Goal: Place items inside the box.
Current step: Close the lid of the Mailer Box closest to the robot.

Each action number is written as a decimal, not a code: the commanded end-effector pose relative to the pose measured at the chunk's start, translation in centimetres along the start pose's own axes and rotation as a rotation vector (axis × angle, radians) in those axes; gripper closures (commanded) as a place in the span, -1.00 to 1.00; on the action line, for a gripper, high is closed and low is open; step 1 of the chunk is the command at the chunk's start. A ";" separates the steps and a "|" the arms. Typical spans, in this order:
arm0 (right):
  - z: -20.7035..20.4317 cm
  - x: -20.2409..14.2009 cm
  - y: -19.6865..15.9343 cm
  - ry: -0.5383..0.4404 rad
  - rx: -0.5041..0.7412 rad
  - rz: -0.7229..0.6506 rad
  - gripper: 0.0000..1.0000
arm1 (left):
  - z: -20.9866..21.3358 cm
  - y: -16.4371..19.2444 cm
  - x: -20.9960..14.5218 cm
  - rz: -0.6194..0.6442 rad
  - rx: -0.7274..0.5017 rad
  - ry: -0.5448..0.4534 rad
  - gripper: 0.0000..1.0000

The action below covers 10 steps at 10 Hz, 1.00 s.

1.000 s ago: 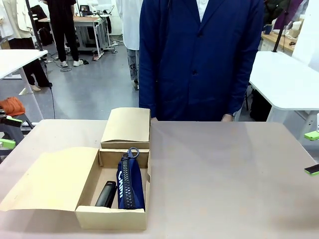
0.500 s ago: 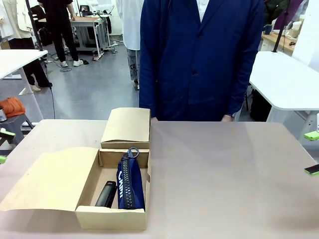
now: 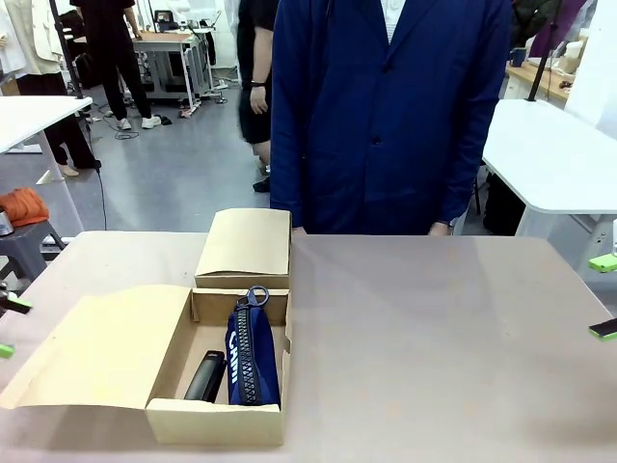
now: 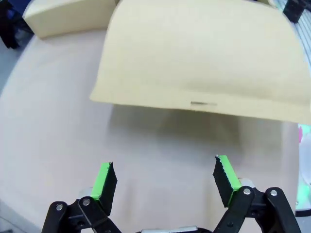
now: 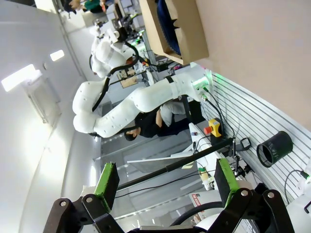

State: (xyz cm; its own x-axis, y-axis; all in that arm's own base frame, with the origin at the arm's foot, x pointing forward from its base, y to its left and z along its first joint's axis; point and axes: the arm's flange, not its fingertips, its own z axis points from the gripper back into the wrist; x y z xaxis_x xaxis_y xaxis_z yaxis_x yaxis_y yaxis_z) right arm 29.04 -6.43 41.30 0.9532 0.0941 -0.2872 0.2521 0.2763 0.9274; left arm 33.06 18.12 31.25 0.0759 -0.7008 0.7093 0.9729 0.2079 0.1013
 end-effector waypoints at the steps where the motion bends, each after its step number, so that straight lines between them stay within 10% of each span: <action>1: 0.3 0.0 0.6 -0.008 0.007 -0.009 -1.00 | -4.3 -1.3 -0.8 0.035 -0.033 0.002 -1.00; 4: 0.3 0.0 0.6 -0.008 0.007 -0.009 -1.00 | -6.5 -1.1 -0.4 0.029 -0.042 -0.072 -1.00; 10: 0.3 0.0 0.6 -0.008 0.007 -0.009 -1.00 | -6.8 -2.8 6.6 0.005 0.115 -0.594 -1.00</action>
State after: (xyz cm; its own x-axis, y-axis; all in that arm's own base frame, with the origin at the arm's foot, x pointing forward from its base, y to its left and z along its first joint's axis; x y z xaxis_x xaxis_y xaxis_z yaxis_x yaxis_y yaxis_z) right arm 29.04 -6.42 41.30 0.9532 0.0942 -0.2872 0.2521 0.2763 0.9274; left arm 36.04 11.08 30.52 -0.0167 -0.2328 0.9724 0.9466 0.3095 0.0904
